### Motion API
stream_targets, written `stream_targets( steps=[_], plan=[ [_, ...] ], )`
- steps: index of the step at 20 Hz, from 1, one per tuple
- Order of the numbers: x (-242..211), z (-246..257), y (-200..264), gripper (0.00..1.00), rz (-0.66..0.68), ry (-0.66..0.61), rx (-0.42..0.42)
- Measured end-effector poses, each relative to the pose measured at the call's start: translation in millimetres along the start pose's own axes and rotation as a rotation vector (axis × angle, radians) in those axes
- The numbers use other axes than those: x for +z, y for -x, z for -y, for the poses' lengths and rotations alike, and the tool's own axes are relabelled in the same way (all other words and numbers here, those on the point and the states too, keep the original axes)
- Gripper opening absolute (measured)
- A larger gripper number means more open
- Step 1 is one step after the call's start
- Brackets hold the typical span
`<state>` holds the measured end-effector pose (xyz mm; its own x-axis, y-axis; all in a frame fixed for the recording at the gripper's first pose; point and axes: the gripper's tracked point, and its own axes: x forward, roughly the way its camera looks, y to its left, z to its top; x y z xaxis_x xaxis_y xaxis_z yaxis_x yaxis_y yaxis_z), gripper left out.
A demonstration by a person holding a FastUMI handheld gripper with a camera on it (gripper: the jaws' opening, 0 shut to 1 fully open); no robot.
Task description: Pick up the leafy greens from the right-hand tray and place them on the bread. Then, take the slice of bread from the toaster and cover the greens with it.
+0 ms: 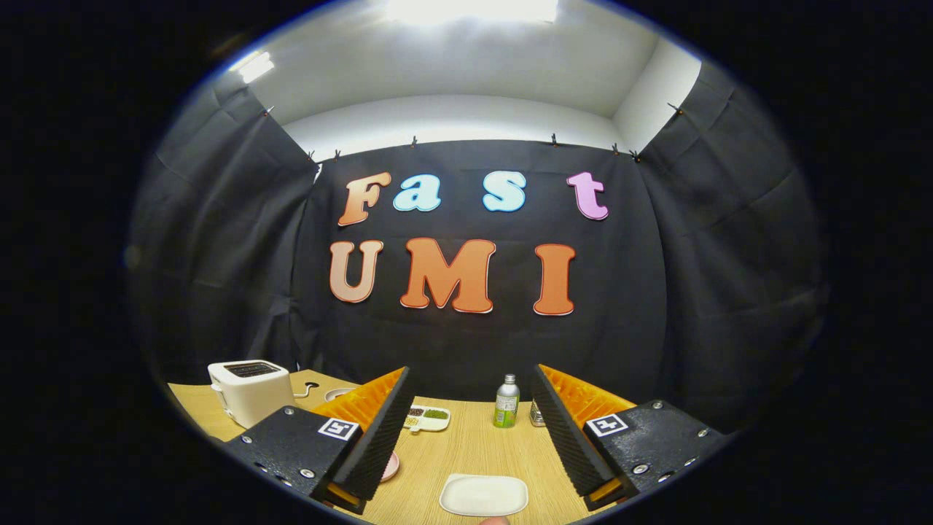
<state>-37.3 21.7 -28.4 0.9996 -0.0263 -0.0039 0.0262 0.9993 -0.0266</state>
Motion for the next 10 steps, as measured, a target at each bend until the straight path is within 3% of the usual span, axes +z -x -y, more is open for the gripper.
stream_targets(
  steps=[10],
  plan=[
    [13.9, 30.3, 14.7, 0.98, 0.007, 0.057, -0.103]
  ],
)
